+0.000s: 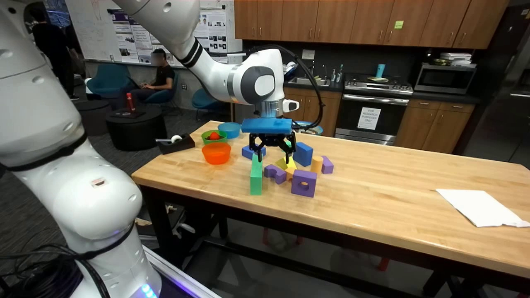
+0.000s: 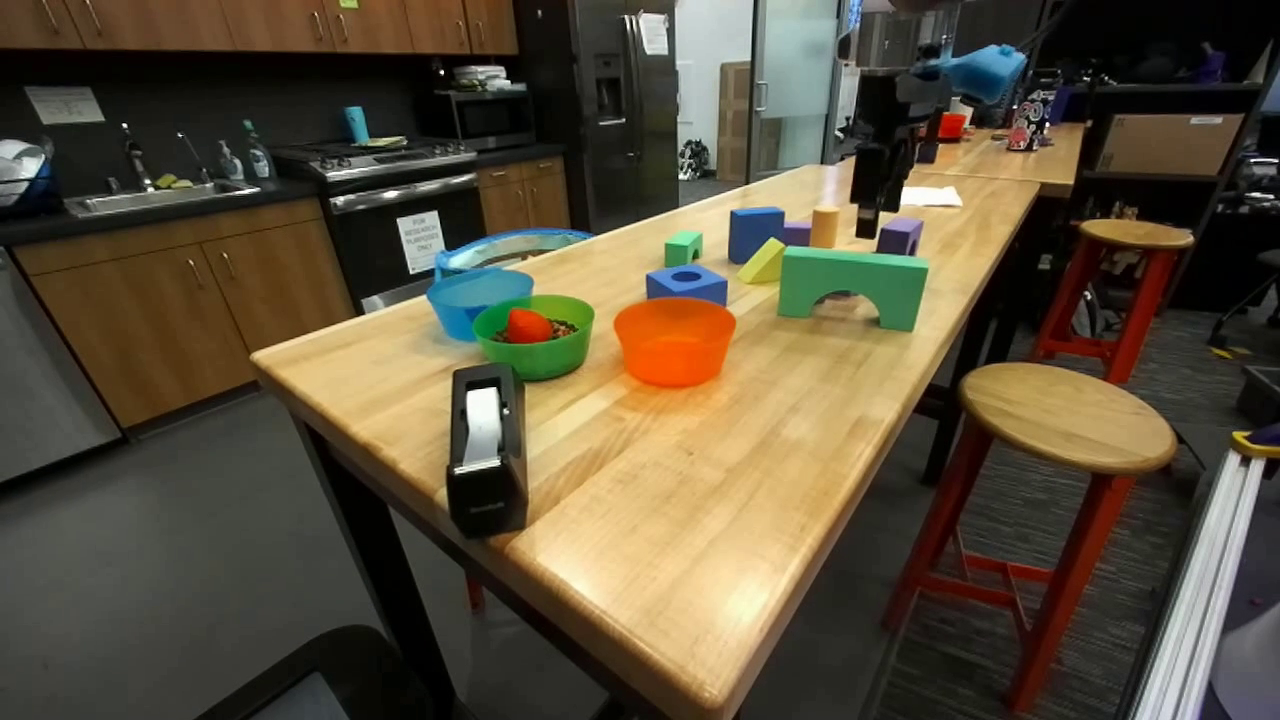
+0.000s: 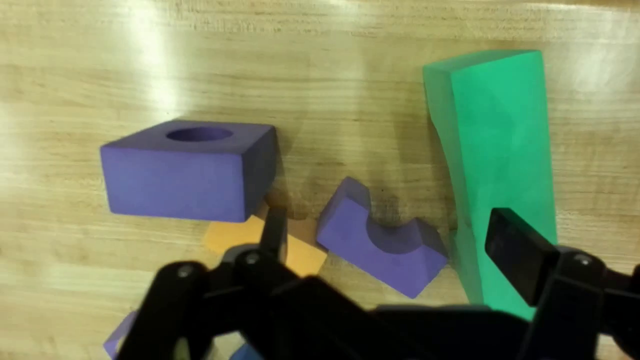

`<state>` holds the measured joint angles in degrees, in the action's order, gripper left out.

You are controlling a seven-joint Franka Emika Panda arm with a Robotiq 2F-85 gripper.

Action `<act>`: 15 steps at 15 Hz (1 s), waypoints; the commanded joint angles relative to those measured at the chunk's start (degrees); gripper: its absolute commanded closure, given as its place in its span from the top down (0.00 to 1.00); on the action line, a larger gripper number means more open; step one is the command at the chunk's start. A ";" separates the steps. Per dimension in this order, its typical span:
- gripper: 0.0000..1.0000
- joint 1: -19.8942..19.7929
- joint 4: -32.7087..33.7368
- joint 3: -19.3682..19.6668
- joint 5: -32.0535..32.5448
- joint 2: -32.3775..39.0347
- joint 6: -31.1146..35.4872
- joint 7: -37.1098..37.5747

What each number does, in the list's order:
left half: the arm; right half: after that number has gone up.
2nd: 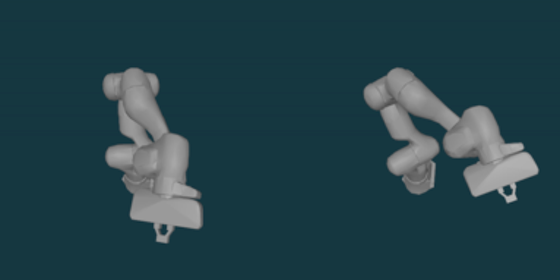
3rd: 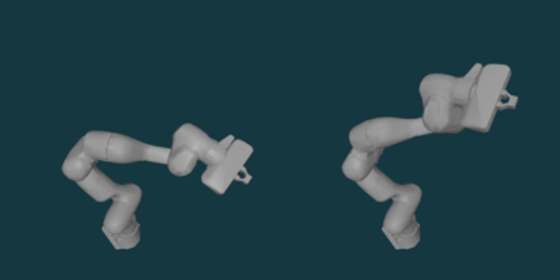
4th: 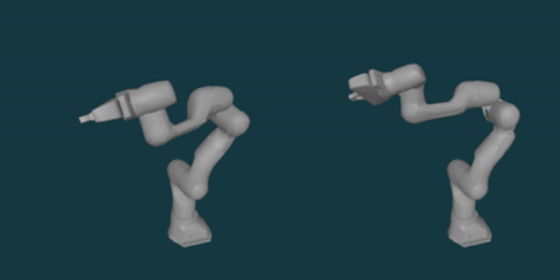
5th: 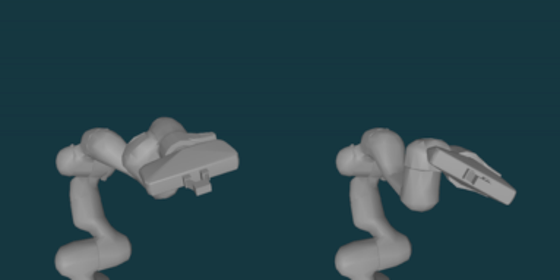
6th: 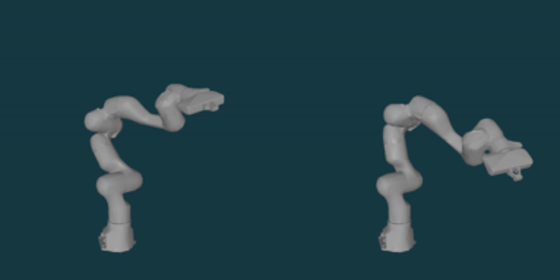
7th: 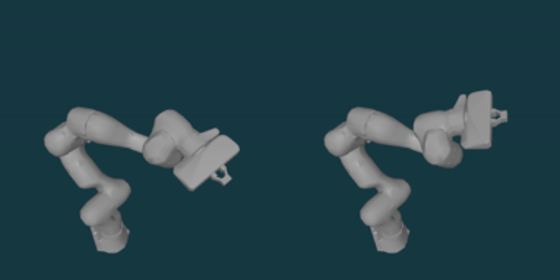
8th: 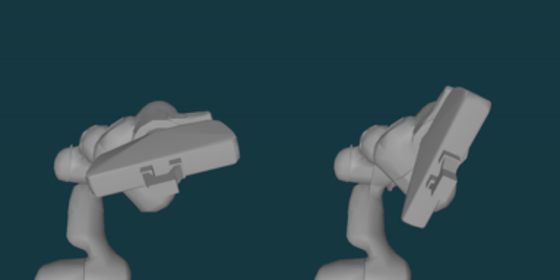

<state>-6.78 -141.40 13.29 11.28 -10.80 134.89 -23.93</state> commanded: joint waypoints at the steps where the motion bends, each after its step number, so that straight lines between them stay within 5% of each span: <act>1: 1.00 -2.36 1.70 -2.10 2.27 1.63 -1.49 12.72; 8: 1.00 -1.98 3.27 -6.14 -0.90 -1.01 -8.22 37.41; 9: 1.00 -2.09 2.82 -5.35 0.16 0.62 -6.27 32.21; 15: 1.00 -2.08 2.87 -5.67 0.11 0.85 -6.36 32.91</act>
<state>-8.40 -138.60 8.06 11.51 -9.96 128.62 9.09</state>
